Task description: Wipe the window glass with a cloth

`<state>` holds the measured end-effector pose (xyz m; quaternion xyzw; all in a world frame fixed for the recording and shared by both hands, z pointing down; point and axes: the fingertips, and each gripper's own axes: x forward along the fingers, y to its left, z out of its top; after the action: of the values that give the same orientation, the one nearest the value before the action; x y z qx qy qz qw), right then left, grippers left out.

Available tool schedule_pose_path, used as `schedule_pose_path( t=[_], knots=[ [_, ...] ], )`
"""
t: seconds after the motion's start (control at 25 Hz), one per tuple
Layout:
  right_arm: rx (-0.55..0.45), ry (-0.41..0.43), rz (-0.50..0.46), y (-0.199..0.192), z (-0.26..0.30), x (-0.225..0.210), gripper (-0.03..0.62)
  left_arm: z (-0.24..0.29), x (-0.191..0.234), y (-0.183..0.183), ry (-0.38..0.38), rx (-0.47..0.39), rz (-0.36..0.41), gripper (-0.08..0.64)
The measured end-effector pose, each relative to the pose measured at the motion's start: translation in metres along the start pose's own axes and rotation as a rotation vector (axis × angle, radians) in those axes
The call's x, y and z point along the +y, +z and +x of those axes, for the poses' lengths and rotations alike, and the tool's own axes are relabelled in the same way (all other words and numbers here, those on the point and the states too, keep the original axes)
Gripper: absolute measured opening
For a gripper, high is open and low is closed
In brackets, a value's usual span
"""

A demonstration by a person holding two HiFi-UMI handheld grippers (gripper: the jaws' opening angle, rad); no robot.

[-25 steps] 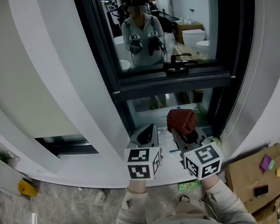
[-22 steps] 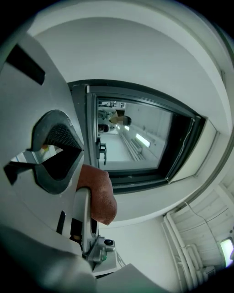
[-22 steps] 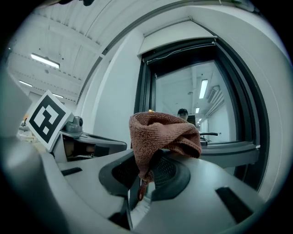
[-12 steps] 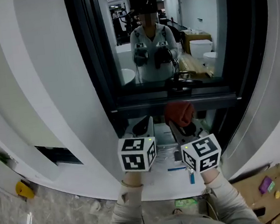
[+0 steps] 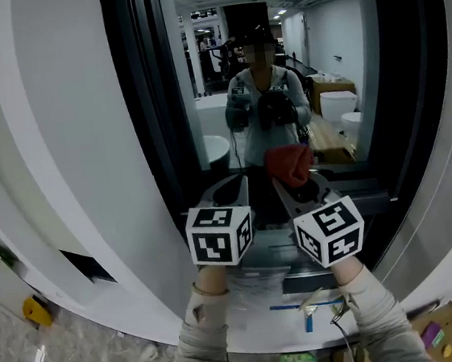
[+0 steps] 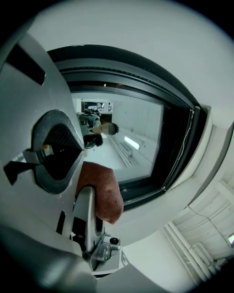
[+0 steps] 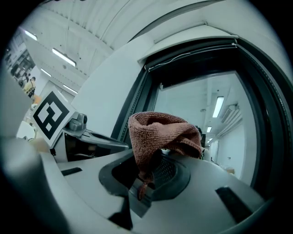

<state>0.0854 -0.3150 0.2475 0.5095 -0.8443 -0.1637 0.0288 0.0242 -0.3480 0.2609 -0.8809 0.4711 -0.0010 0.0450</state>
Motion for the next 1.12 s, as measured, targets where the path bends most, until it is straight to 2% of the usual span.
schedule_pose_path(
  t=[0.16, 0.44, 0.64, 0.88, 1.12],
  knots=[
    [-0.030, 0.018, -0.041, 0.030, 0.023, -0.013, 0.043, 0.010, 0.012, 0.028, 0.015, -0.028, 0.020, 0.003],
    [-0.090, 0.007, -0.154, 0.090, 0.068, -0.024, 0.043, 0.023, 0.049, 0.093, 0.053, -0.094, 0.117, 0.003],
    [-0.098, -0.006, -0.227, 0.123, 0.099, -0.031, 0.043, 0.026, 0.076, 0.130, 0.053, -0.136, 0.110, 0.003],
    [-0.105, -0.019, -0.297, 0.165, 0.137, -0.044, 0.043, 0.034, 0.096, 0.165, 0.077, -0.178, 0.147, 0.003],
    [-0.152, -0.086, -0.386, 0.229, 0.171, -0.070, 0.043, 0.039, 0.113, 0.190, 0.098, -0.210, 0.157, 0.003]
  ],
)
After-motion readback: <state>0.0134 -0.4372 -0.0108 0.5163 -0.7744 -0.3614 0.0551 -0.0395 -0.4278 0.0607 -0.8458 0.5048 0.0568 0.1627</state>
